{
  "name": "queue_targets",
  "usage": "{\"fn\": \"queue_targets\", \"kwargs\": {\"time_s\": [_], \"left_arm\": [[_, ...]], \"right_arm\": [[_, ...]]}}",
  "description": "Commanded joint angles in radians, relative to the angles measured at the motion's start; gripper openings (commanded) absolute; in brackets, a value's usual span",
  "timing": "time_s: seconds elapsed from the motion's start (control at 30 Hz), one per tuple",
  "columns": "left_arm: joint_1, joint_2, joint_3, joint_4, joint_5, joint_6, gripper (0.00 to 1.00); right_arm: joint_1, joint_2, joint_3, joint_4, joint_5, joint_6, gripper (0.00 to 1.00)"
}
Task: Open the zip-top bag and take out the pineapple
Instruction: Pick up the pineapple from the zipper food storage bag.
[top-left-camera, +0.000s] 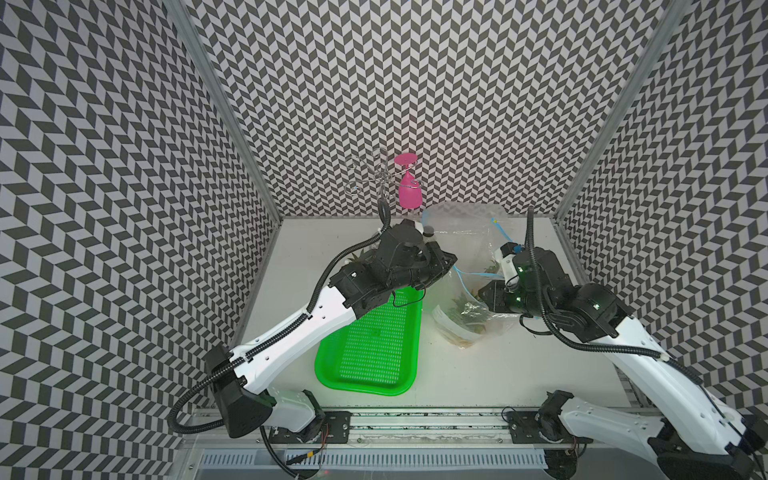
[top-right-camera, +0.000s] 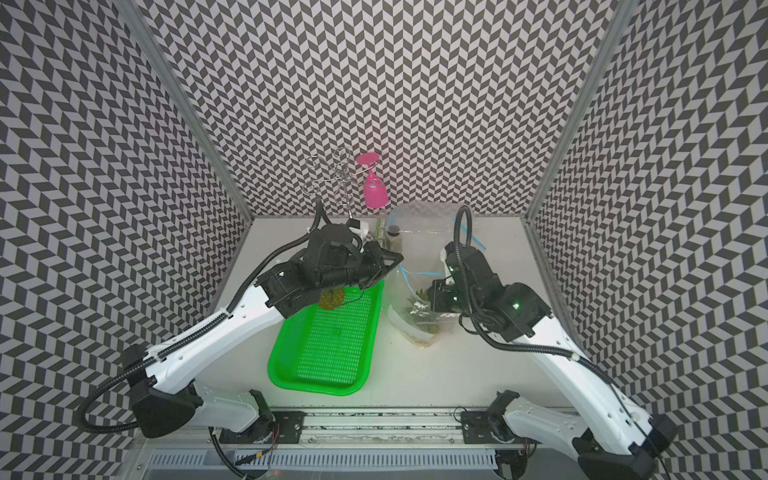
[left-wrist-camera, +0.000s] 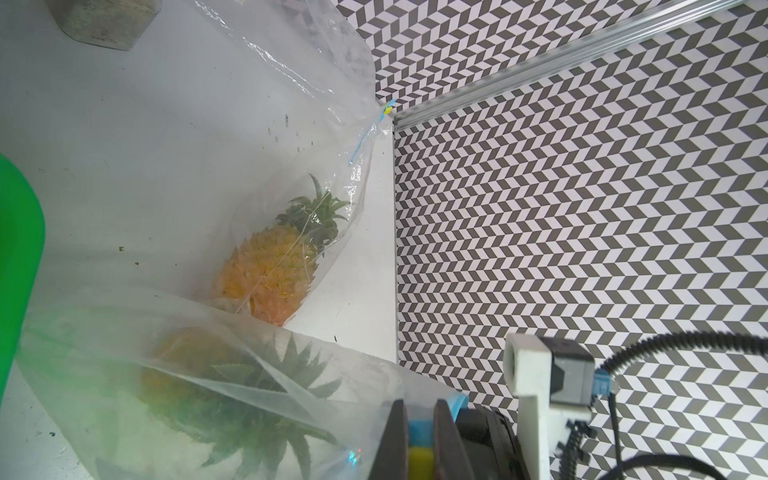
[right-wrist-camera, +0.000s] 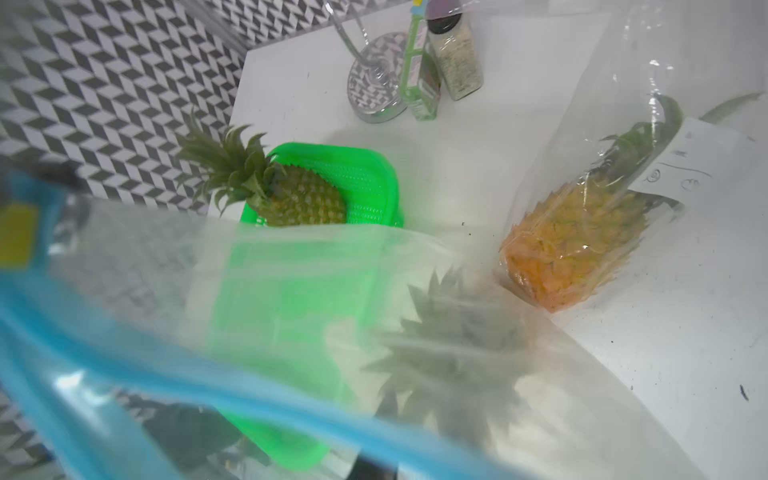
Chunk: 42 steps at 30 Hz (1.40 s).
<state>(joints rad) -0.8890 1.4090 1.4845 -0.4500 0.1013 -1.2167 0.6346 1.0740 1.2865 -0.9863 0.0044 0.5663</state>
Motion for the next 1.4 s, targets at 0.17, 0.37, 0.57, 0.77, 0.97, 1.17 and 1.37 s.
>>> {"fn": "queue_targets", "kwargs": {"time_s": [0.17, 0.37, 0.57, 0.77, 0.97, 1.17, 1.37], "left_arm": [[-0.022, -0.012, -0.015, 0.047, 0.061, 0.036, 0.0], [-0.025, -0.021, -0.08, 0.09, 0.107, 0.01, 0.0], [-0.023, -0.031, -0.099, 0.095, 0.12, -0.003, 0.0], [-0.008, -0.05, -0.163, 0.132, 0.144, -0.041, 0.0], [0.005, -0.056, -0.205, 0.151, 0.169, -0.067, 0.0], [0.011, -0.058, -0.197, 0.132, 0.161, -0.063, 0.0], [0.012, -0.062, -0.092, 0.025, 0.053, 0.012, 0.55]], "right_arm": [[0.01, 0.033, -0.045, 0.052, -0.054, 0.046, 0.53], [0.115, 0.063, -0.065, 0.02, 0.063, 0.086, 0.81], [0.14, 0.089, -0.098, -0.001, 0.171, 0.086, 0.91], [0.142, 0.116, -0.171, 0.11, 0.15, 0.058, 0.92], [0.14, 0.181, -0.222, 0.182, 0.217, 0.053, 0.92], [0.14, 0.202, -0.279, 0.246, 0.235, 0.03, 0.61], [0.138, 0.069, -0.2, 0.251, 0.282, 0.023, 0.0]]}}
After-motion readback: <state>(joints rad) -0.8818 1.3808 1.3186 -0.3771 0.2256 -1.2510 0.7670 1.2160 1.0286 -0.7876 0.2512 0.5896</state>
